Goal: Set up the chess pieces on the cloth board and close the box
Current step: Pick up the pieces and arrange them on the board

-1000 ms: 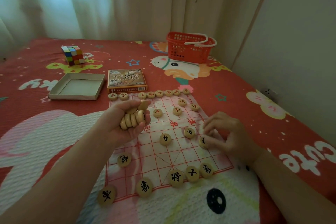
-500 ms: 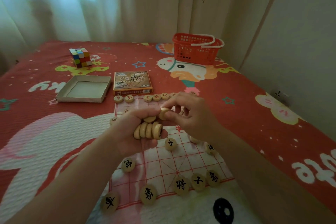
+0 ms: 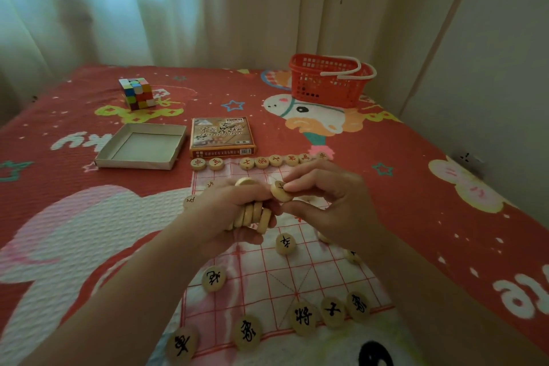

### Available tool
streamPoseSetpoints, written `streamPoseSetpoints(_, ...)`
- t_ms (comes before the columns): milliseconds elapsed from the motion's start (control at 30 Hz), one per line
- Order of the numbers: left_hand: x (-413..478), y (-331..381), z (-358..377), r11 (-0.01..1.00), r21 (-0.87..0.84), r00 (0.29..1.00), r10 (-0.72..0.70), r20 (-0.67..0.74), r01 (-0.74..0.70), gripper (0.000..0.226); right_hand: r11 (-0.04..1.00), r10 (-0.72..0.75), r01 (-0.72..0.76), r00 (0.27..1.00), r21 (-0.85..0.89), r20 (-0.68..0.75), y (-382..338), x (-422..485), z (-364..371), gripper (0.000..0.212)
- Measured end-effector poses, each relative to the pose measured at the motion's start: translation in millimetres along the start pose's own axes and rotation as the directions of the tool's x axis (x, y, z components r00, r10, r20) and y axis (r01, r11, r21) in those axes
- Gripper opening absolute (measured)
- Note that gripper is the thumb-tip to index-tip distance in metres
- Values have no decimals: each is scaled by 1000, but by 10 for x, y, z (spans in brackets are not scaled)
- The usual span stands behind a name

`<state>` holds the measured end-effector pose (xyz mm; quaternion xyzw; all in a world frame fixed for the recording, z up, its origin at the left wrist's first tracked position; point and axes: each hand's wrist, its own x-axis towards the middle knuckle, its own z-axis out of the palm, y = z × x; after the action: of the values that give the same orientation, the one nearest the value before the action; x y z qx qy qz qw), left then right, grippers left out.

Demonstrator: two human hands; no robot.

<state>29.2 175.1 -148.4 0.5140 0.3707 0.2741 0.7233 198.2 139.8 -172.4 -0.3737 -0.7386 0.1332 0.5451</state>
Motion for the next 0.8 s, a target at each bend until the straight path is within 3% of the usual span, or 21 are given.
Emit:
streamPoseSetpoints(100, -17, -11, 10, 1000, -11, 997, -4, 77, 4, 14, 1000, -24, 24, 1000, -12, -14, -20, 10, 7, 18)
streamPoseSetpoints(200, -36, 0, -4, 1000, -16, 987, -3, 159, 6, 28, 997, -19, 16, 999, -72, -39, -27, 20, -8, 19)
streamPoseSetpoints(333, -24, -24, 27, 997, -13, 990, 74, 120, -73, 27, 994, 37, -38, 999, -99, -6, -27, 5, -10, 27)
streamPoseSetpoints(500, -27, -55, 16, 995, -41, 986, 98, 133, -94, 23, 988, 153, -152, 988, 21, -15, -61, 6, -14, 45)
streamPoseSetpoints(667, -12, -56, 11, 996, -37, 988, 91, 128, -87, 21, 989, 142, -142, 990, -38, -7, -49, 15, -16, 38)
streamPoseSetpoints(800, 32, -93, 40, 998, -70, 998, 7, 63, -2, 13, 981, 123, -120, 992, -153, 8, -20, 17, 0, 36)
